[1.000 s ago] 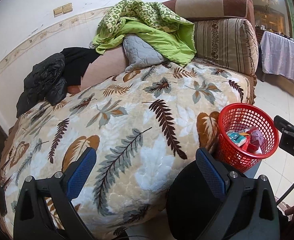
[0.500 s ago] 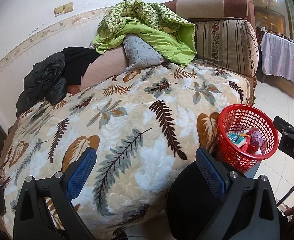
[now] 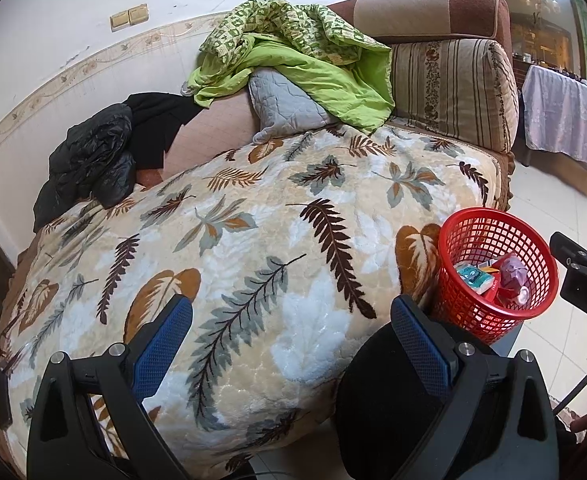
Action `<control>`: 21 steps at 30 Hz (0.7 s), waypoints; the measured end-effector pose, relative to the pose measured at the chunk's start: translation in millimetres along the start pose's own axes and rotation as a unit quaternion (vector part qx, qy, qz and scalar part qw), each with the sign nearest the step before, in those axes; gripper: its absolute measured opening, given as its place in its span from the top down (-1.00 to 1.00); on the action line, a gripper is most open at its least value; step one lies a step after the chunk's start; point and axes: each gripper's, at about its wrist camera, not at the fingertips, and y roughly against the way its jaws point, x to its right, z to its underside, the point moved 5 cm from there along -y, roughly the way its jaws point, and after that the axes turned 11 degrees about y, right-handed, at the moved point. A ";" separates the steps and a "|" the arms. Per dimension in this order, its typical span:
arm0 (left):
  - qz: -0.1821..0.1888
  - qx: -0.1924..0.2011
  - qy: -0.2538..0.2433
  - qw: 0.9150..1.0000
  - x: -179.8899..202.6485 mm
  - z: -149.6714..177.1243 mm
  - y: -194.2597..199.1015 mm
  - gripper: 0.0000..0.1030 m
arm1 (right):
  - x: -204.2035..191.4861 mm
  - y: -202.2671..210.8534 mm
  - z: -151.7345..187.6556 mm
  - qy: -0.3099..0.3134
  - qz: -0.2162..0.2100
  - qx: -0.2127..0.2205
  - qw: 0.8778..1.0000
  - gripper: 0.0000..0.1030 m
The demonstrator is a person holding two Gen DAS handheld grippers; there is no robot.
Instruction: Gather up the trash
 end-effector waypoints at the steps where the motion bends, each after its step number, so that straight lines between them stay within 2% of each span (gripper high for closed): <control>1: 0.000 0.000 0.001 1.000 0.2 0.4 -0.4 -0.92 | 0.0 -0.1 0.0 0.000 0.000 0.000 1.000 -0.99; 21: 0.001 0.000 0.002 1.000 -0.2 0.1 -0.4 -0.92 | 0.2 -0.5 0.7 0.001 0.000 0.000 1.000 -0.99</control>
